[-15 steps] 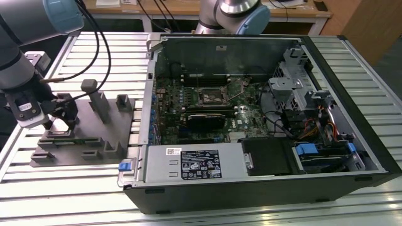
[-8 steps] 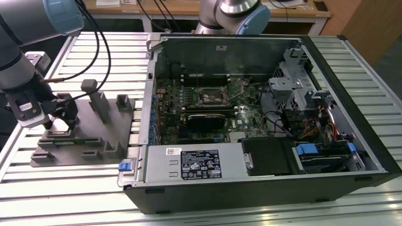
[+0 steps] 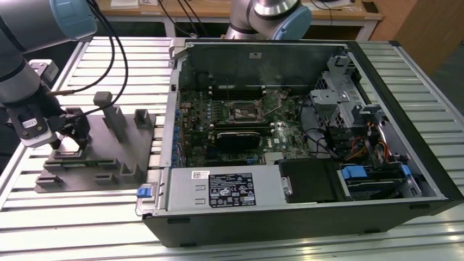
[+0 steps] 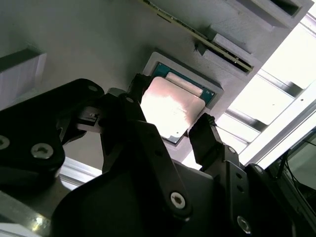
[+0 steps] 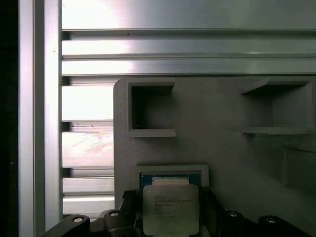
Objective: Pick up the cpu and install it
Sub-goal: 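Pick up the cpu and move it towards the insertion slot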
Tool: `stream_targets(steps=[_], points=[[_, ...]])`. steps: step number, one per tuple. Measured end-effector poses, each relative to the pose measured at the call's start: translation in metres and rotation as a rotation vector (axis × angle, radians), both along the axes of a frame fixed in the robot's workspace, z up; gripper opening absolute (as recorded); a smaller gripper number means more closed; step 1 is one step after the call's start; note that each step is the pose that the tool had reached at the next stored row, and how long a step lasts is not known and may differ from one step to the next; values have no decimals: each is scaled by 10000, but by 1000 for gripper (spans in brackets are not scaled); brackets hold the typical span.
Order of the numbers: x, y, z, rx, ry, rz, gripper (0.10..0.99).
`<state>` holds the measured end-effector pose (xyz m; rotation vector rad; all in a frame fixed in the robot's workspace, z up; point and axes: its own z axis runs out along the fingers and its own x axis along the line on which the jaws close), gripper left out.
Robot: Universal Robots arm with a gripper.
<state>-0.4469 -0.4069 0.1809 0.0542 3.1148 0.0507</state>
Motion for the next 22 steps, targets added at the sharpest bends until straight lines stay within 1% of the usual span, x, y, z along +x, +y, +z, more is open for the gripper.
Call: stream_targets(steps=[2,3,4,5,12,22], points=[[0,0,0,0,0,0,631],[0,0,0,0,0,0,569],[0,0,0,0,0,0,569],[0,0,0,0,1,0,545],[0,1,2,1,-1,0,545],[0,1,116,0,0,-1,545]])
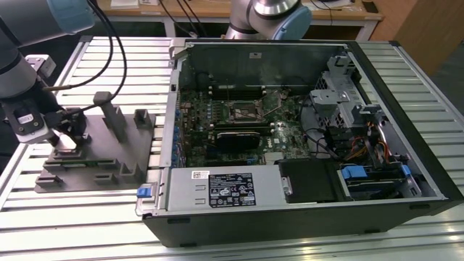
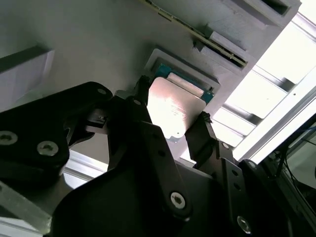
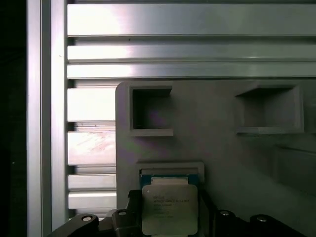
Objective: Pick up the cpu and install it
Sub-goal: 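Pick up the cpu and move it towards the insertion slot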
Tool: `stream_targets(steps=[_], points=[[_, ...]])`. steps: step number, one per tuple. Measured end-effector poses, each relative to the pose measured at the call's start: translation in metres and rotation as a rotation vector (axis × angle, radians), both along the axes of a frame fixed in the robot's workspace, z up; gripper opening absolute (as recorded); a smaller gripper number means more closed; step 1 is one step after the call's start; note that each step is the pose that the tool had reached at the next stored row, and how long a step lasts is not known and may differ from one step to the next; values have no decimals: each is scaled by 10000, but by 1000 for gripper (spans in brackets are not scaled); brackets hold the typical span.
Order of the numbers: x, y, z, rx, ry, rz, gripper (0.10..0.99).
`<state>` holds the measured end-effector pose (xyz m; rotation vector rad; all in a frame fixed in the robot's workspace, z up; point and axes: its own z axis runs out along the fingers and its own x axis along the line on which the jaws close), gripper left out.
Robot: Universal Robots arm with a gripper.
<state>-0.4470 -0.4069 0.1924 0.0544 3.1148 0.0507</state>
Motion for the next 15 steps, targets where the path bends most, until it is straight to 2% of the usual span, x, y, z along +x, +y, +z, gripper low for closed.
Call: stream_targets(steps=[6,15], points=[[0,0,68,-1,1,0,545],[0,0,131,0,0,0,545]])
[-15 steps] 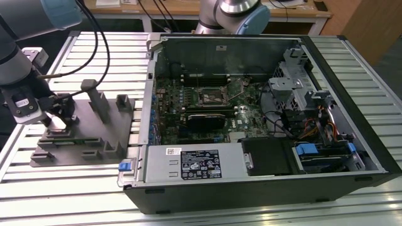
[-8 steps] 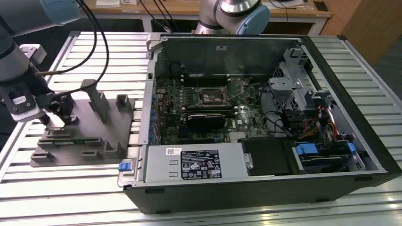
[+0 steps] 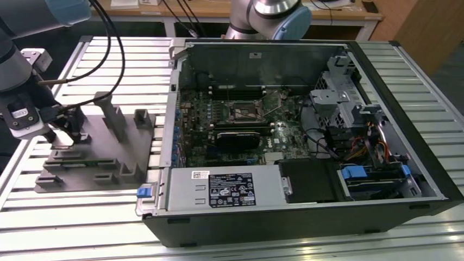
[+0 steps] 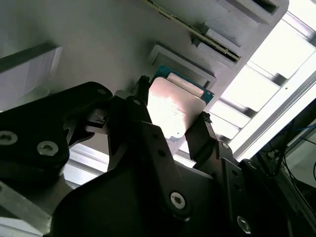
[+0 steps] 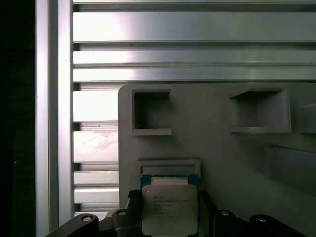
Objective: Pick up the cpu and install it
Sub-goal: 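Pick up the cpu and move it towards the insertion slot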
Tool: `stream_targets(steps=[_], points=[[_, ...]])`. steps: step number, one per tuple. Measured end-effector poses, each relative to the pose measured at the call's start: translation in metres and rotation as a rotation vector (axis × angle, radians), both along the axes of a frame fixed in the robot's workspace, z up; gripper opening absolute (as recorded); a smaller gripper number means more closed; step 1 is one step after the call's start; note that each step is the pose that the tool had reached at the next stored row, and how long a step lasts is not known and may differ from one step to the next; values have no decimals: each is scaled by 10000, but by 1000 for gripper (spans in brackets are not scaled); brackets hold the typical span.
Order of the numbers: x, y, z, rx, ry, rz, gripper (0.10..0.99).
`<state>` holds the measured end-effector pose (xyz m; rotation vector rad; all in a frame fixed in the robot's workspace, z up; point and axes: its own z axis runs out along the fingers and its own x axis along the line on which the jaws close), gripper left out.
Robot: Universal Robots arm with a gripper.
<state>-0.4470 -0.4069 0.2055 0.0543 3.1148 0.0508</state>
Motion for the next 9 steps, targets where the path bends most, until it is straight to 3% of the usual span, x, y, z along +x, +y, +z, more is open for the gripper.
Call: stream_targets(steps=[9], points=[[0,0,58,-1,0,0,545]])
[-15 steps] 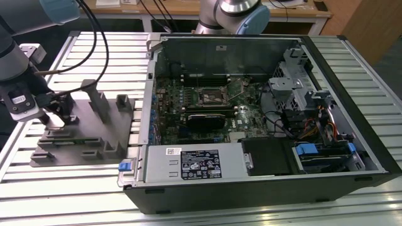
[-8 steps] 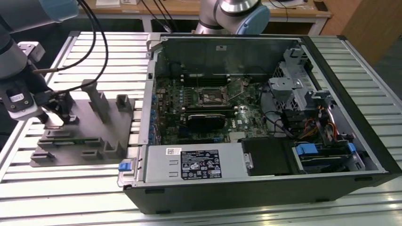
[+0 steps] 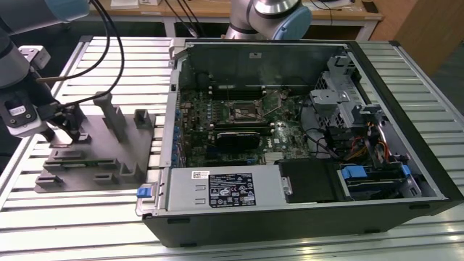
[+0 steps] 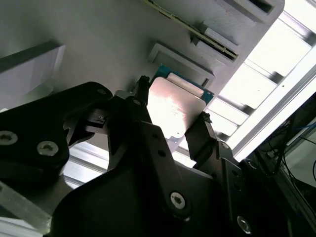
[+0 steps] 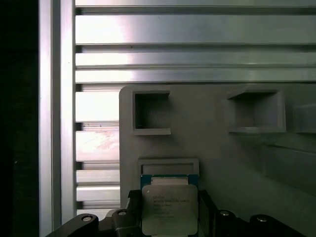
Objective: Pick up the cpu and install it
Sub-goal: 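Pick up the cpu and move it towards the insertion slot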
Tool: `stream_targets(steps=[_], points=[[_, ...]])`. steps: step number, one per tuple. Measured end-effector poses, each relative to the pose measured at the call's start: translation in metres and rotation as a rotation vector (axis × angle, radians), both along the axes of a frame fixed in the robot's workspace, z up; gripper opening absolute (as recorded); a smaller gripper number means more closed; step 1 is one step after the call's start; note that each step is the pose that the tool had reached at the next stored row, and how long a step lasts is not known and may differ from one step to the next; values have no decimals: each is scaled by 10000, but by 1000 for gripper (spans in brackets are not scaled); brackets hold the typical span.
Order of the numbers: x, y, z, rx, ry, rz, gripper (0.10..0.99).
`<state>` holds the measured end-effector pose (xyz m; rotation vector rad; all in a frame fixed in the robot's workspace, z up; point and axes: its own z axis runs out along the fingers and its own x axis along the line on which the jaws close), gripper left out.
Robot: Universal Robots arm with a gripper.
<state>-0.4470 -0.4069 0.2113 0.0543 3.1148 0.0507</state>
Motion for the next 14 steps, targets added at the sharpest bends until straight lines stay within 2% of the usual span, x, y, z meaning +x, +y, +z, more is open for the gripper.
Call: stream_targets(steps=[14], points=[[0,0,75,0,-1,0,545]])
